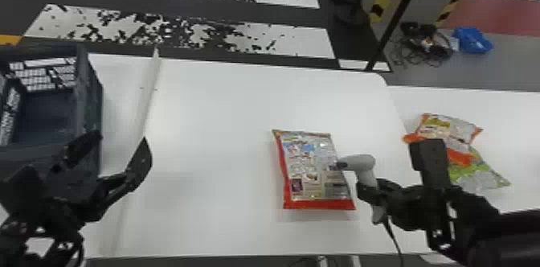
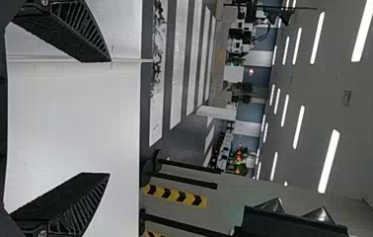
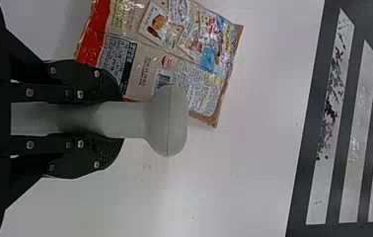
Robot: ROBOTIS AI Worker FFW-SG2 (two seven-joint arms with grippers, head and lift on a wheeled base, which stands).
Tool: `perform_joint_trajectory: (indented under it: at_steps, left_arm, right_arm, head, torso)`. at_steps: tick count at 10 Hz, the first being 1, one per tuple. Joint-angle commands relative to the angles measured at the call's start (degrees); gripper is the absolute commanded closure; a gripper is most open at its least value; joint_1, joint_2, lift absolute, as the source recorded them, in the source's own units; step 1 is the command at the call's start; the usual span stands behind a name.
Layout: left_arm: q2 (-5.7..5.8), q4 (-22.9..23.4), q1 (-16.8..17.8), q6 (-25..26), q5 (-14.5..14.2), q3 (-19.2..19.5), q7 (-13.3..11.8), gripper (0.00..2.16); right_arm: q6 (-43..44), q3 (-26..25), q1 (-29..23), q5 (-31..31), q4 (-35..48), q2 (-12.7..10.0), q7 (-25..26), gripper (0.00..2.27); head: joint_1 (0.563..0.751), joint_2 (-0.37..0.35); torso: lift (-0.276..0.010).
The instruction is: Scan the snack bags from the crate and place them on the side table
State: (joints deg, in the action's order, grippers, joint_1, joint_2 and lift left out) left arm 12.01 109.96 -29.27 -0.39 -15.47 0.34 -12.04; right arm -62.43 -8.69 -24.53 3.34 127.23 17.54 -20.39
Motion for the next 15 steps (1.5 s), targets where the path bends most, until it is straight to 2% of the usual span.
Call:
perform_joint_trajectory:
  at_steps: [1, 4, 9, 15]
  left_arm:
    - [0.03, -0.01, 0.00, 0.00, 0.00, 0.01, 0.00, 0.04]
    - [0.03, -0.10, 0.00, 0.00, -0.09, -0.07, 0.00, 0.04]
    - [-0.06, -0.19, 0.00, 0.00, 0.00, 0.01, 0.00, 0.04]
    - [-0.06, -0.10, -0.18, -0.18, 0.00, 0.01, 0.00, 0.04]
  right_arm:
    - [-1.34, 1.13, -0.08, 0.00, 0.47, -0.14, 0.00, 2.25]
    - [-1.34, 2.71, 0.19, -0.09, 0.47, -0.49, 0.00, 2.25]
    - [-1.34, 1.83, 0.63, -0.09, 0.39, -0.49, 0.00, 2.25]
    - [2.52, -1.33, 8.63, 0.00, -11.57, 0.21, 2.46, 2.25]
  head:
    - [0.695, -0.132]
    - [0.695, -0.109]
    - [0.695, -0.097]
    - [0.695, -0.165]
  torso:
    - [-0.081]
    - [-0.081]
    - [-0.081]
    - [-0.081]
